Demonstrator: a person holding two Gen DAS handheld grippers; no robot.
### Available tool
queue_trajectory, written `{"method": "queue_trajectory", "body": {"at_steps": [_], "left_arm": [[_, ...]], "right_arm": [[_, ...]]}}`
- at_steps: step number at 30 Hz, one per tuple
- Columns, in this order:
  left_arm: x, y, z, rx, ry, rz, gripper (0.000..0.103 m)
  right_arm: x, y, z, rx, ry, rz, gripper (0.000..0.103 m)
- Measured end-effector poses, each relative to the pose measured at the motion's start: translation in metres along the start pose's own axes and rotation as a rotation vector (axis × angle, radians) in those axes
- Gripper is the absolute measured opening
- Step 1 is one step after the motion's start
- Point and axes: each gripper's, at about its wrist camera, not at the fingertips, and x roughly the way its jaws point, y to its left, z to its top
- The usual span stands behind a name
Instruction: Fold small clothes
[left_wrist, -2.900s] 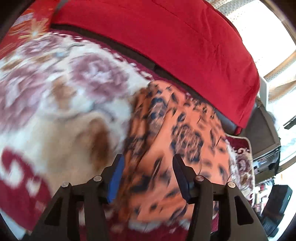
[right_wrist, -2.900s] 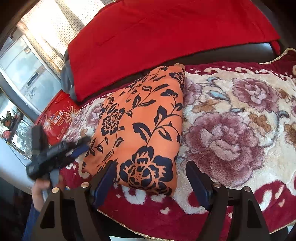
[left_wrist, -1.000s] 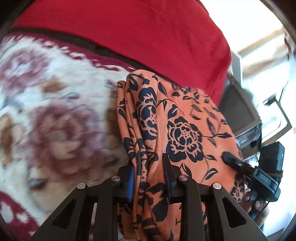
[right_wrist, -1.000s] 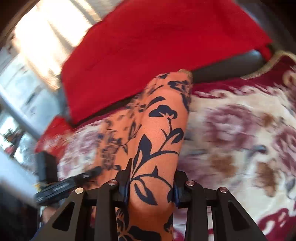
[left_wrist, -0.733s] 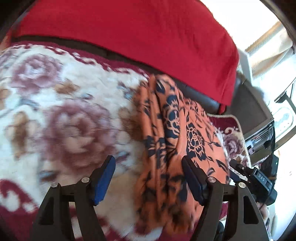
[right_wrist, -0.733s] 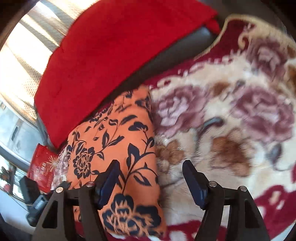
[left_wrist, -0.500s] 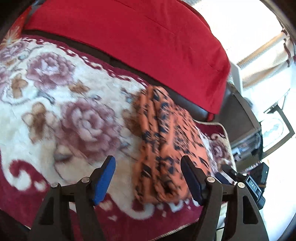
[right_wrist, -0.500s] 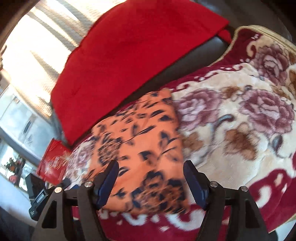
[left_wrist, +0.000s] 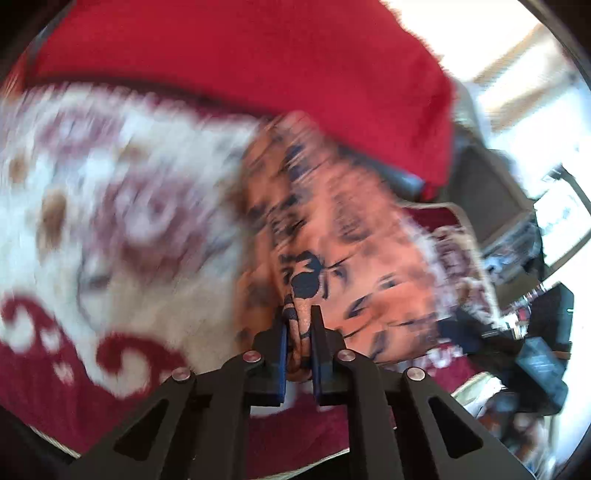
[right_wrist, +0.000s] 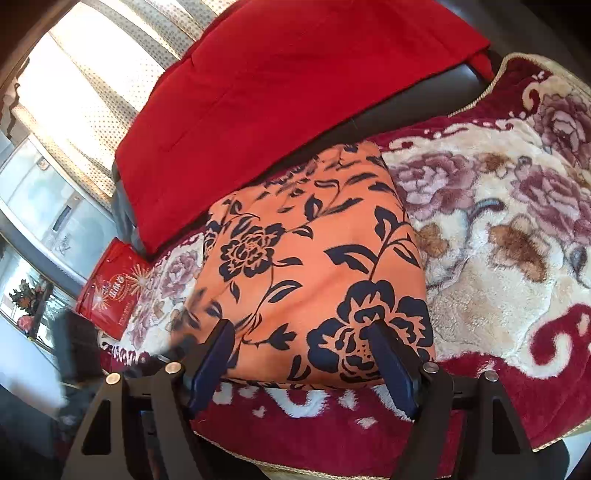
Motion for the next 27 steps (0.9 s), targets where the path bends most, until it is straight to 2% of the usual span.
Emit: {"method": "queue_trajectory", "body": {"at_steps": [1,2,4,6,8,10,14,18,19,20,21,24,25,26,27], "left_arm": [[0.007,0.010,-0.003,-0.034,0.022,-0.012,0.013],[0.005,0.014,-0.004,-0.056,0.011,-0.035,0.015],[-0.005,0.011,0.003,-0.067,0.002,-0.075,0.027],[-0.017,0.005,0.016,-0.044,-0.026,-0.089,0.056],[-0.027,0.003,0.032,-0.030,-0.101,-0.070,0.068],[-0.019,0.008,0.054,-0.049,-0.099,-0.065,0.068],[0.022,0.014,0.102,-0.079,-0.008,-0.070,0.068],[0.066,0.016,0.140,-0.102,0.041,-0.039,0.068],[0.071,0.016,0.145,-0.115,0.047,-0.052,0.065],[0.074,0.014,0.150,-0.107,0.045,-0.078,0.033],[0.071,0.005,0.155,-0.053,0.039,-0.082,0.019],[0.047,-0.025,0.147,0.140,-0.092,-0.160,0.018],[0.056,-0.023,0.146,0.152,-0.081,-0.118,0.018],[0.080,-0.004,0.146,0.071,0.005,-0.037,0.019],[0.090,0.011,0.147,-0.003,0.037,-0.062,0.022]], "right_arm": [[0.003,-0.002,0.000,0.012,0.010,0.008,0.078],[0.005,-0.003,0.001,0.017,0.020,0.013,0.078],[0.006,-0.003,0.002,0.002,0.015,0.014,0.082],[0.008,-0.004,0.004,-0.005,0.019,0.019,0.084],[0.010,-0.004,0.008,0.000,0.015,0.023,0.084],[0.010,-0.004,0.012,0.005,0.005,0.031,0.084],[0.013,-0.005,0.017,0.009,-0.001,0.045,0.084],[0.015,-0.010,0.019,0.021,0.002,0.056,0.084],[0.015,-0.011,0.019,0.024,0.001,0.061,0.084],[0.015,-0.011,0.019,0.024,0.001,0.066,0.084],[0.015,-0.011,0.019,0.022,0.001,0.068,0.084],[0.016,-0.009,0.018,-0.003,0.000,0.057,0.084],[0.018,-0.009,0.017,-0.007,0.000,0.052,0.084],[0.020,-0.011,0.017,-0.004,0.006,0.056,0.084],[0.021,-0.011,0.016,-0.002,0.012,0.068,0.084]]}}
